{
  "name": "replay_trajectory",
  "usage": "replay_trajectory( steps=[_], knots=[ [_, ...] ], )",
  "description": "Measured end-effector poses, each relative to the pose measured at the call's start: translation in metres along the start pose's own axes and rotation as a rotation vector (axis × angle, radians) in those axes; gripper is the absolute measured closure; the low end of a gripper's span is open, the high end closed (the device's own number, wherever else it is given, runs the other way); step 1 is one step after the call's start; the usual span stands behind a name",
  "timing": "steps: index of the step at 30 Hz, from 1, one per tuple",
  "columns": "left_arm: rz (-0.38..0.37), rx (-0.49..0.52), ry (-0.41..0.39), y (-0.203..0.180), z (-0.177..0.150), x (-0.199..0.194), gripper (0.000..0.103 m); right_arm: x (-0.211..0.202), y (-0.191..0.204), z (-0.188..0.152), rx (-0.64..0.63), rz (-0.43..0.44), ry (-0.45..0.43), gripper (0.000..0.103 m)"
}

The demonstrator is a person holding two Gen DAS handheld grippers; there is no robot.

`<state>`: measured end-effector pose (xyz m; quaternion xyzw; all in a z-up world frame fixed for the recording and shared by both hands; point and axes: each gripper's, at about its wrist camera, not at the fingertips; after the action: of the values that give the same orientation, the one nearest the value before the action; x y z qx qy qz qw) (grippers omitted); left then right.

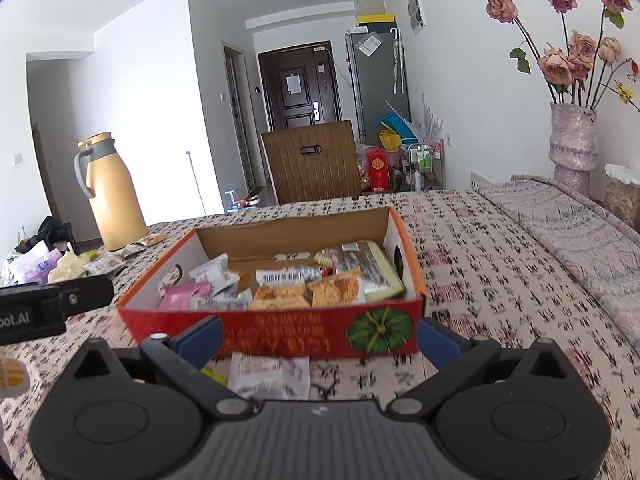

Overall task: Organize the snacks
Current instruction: 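Move both tools back from the box toward the snack pile, then grasp a white packet with the right gripper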

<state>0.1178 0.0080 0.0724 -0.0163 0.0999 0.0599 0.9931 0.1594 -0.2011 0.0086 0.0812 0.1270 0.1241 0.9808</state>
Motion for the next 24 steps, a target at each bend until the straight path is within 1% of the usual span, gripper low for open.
replay_trajectory(
  steps=[7,13,24],
  knots=[
    [0.006,0.013,0.028,0.002,-0.016,-0.024,0.0,-0.028,-0.001,-0.013,-0.009,0.008,0.026,0.0],
    [0.014,0.01,0.064,0.011,-0.032,-0.04,0.0,-0.045,0.004,-0.033,-0.017,0.021,0.081,0.0],
    [-0.012,0.002,0.144,0.023,-0.061,-0.057,0.0,-0.062,0.017,-0.071,-0.014,0.052,0.179,0.0]
  ],
)
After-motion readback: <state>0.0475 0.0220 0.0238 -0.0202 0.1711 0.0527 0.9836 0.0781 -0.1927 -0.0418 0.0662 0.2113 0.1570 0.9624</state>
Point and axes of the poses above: each gripper's, at about its wrist camera, not at the fingertips, and x roughly the way its jaws point, y to its left, z to its top, and after that the axes turned 14 degrees about -y, right-handed
